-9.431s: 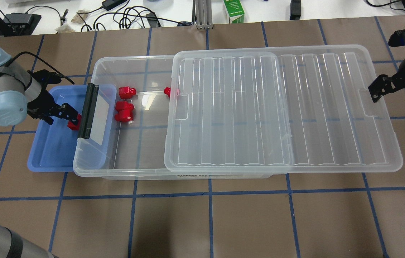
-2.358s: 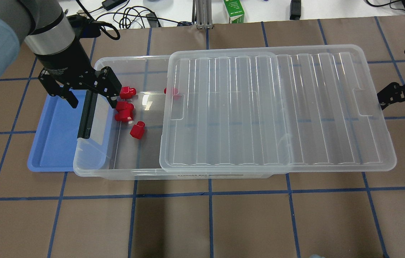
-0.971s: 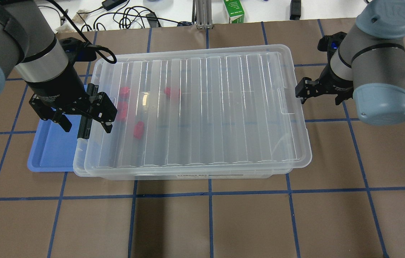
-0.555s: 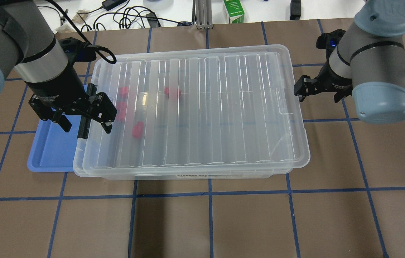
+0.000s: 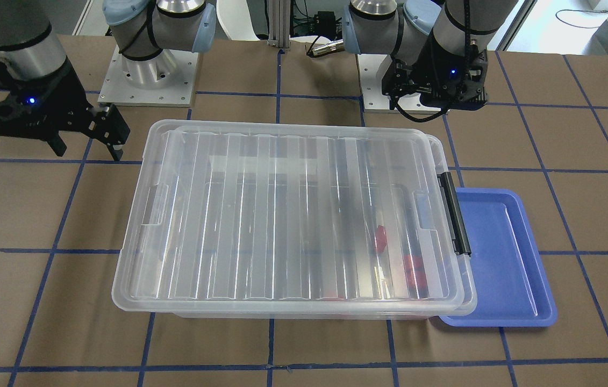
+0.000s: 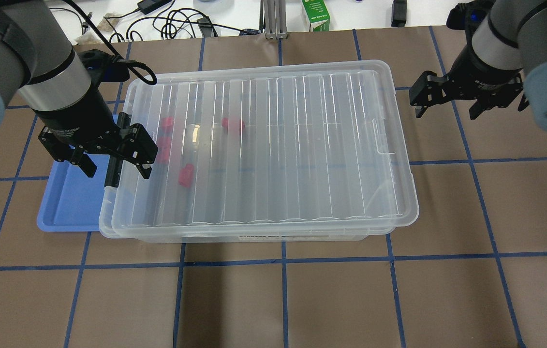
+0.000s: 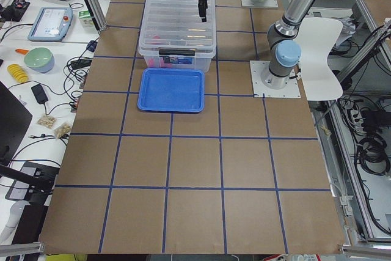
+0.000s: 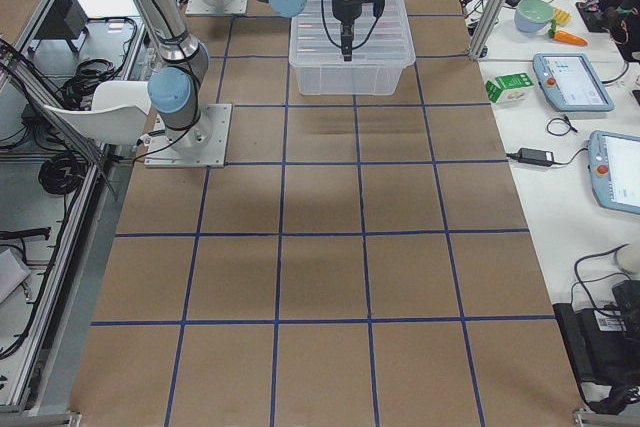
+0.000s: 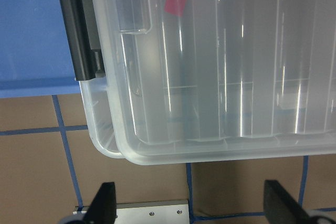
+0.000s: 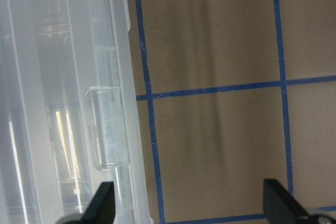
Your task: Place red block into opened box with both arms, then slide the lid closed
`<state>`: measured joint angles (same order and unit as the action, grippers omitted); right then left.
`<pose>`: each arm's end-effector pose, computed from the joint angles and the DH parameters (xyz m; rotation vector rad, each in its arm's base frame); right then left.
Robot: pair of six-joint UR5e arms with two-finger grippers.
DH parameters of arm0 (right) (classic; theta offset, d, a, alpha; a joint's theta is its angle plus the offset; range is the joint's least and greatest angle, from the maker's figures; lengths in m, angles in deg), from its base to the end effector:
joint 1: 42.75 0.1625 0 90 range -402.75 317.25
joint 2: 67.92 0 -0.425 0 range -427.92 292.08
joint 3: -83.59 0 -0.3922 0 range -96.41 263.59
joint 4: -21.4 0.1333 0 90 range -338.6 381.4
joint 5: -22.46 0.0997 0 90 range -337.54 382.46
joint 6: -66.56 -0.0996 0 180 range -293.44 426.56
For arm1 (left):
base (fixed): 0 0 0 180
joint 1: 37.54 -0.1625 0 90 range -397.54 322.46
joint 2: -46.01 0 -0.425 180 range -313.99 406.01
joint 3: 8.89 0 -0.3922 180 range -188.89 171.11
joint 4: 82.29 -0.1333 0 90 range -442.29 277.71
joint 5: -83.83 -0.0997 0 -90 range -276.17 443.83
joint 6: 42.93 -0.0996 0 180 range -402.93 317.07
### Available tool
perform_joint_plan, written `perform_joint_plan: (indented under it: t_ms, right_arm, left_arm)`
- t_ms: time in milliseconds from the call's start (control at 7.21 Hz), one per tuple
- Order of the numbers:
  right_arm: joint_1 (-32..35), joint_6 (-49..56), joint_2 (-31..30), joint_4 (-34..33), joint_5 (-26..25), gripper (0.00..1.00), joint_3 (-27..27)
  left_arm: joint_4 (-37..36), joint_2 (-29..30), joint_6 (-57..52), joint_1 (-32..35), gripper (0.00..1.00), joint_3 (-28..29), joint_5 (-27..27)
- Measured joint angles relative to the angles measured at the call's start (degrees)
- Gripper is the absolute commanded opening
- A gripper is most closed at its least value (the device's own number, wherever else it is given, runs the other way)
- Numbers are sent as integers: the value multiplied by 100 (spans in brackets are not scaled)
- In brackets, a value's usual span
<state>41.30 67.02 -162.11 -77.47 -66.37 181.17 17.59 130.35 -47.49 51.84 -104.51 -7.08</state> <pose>0.0860 -0.4807 0.4736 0.1480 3.1194 -0.1510 -0.1270 -0.4329 0.4705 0.1095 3.1200 0.2696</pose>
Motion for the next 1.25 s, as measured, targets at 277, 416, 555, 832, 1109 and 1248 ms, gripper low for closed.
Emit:
perform_joint_plan:
  t_ms: [277, 416, 555, 832, 1109, 1248]
  right_arm:
    - [459, -488, -120, 781, 8, 100, -544]
    - [735, -736, -81, 888, 5, 100, -635]
    - [882, -798, -46, 902, 3, 100, -633]
    - [933, -714, -7, 891, -27, 100, -606]
    - [937, -535, 10, 863, 30, 100, -602]
    - [937, -488, 12, 859, 51, 100, -603]
  left_arm:
    - [-40, -51, 0, 0, 100, 18, 8]
    - [-47, -116, 13, 0, 100, 42, 4]
    - [-72, -156, 41, 8, 100, 39, 5]
    - [-153, -182, 62, 26, 100, -36, 7]
    - [-179, -270, 25, 29, 100, -16, 11]
    - [-170, -331, 9, 16, 100, -25, 4]
